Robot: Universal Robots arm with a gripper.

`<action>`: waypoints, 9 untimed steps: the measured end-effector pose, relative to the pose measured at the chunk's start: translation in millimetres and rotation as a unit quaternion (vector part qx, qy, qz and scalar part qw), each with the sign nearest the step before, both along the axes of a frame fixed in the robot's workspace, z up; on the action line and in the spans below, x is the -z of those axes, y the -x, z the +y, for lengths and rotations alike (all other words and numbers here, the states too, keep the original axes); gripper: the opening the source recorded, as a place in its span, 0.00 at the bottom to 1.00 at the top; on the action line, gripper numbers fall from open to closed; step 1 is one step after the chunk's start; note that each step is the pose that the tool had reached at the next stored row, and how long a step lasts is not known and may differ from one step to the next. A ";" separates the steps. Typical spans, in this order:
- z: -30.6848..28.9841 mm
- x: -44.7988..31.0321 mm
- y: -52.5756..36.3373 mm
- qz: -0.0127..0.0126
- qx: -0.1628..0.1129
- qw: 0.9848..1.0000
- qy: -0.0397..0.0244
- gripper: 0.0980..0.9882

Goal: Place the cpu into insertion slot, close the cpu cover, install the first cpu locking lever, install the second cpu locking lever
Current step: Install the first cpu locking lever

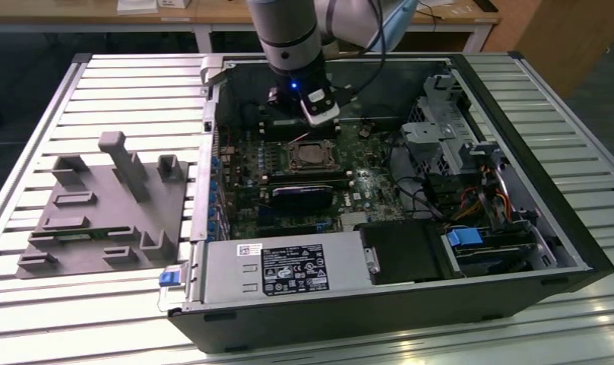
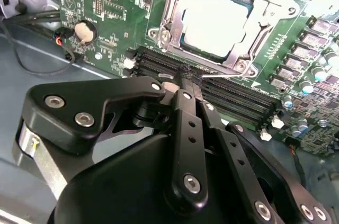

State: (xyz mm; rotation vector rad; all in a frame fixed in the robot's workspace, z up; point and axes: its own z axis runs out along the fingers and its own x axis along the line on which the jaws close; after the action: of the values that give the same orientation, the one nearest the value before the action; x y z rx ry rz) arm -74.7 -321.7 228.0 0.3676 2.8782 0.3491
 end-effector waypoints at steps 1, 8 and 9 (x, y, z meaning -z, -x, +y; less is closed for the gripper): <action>0.0 0.8 0.2 0.000 0.000 1.000 0.000 0.00; 2.7 5.1 0.8 -0.003 0.000 1.000 0.000 0.00; 3.4 5.5 0.9 -0.003 0.000 1.000 0.000 0.00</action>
State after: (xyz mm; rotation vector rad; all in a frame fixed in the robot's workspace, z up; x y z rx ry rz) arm -75.6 -318.3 222.5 0.3665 2.8718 0.3487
